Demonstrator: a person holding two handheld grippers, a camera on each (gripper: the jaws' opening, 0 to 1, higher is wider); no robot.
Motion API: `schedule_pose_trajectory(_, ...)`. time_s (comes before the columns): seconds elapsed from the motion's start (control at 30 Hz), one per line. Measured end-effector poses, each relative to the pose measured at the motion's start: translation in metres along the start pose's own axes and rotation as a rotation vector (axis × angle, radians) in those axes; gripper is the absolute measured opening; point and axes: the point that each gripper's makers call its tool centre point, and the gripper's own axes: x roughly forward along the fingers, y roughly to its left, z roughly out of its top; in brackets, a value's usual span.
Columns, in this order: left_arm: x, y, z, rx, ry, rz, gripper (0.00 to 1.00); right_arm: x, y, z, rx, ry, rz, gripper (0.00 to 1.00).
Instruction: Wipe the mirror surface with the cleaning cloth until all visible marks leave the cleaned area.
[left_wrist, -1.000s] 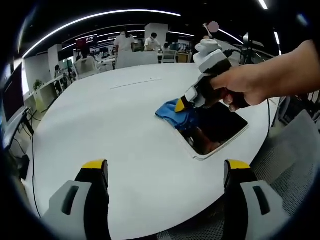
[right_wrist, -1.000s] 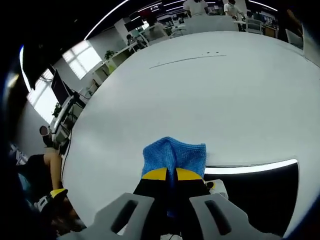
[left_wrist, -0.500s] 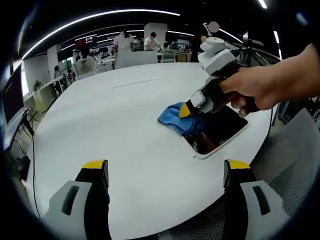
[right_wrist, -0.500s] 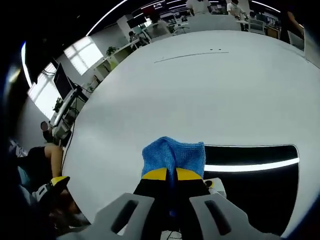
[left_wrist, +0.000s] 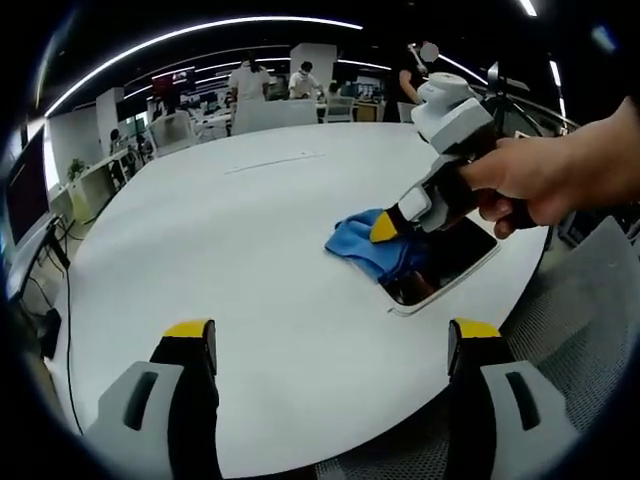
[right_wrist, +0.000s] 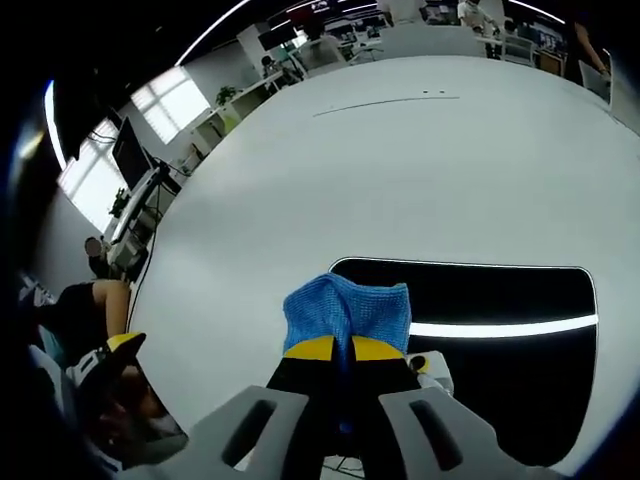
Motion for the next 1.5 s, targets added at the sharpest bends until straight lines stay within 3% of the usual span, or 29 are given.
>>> schedule_pose_trajectory(0.27,-0.002,0.001,-0.002,-0.001,0.008,0.007,0.96,0.0,0.0,0.001,-0.041,-0.011,0.004,0.0)
schedule_pose_trajectory(0.7,-0.002,-0.001,-0.001,-0.01,0.002,0.002,0.99,-0.012,-0.018,-0.003,-0.013,-0.009,0.005,0.0)
schedule_pose_trajectory(1.03,-0.002,-0.005,-0.002,-0.005,0.007,-0.012,0.99,-0.014,-0.042,-0.002,-0.001,-0.006,-0.006,0.0)
schedule_pose_trajectory(1.5,-0.001,-0.004,-0.003,0.011,0.009,-0.011,0.99,-0.037,-0.078,-0.008,0.029,-0.002,-0.008,0.0)
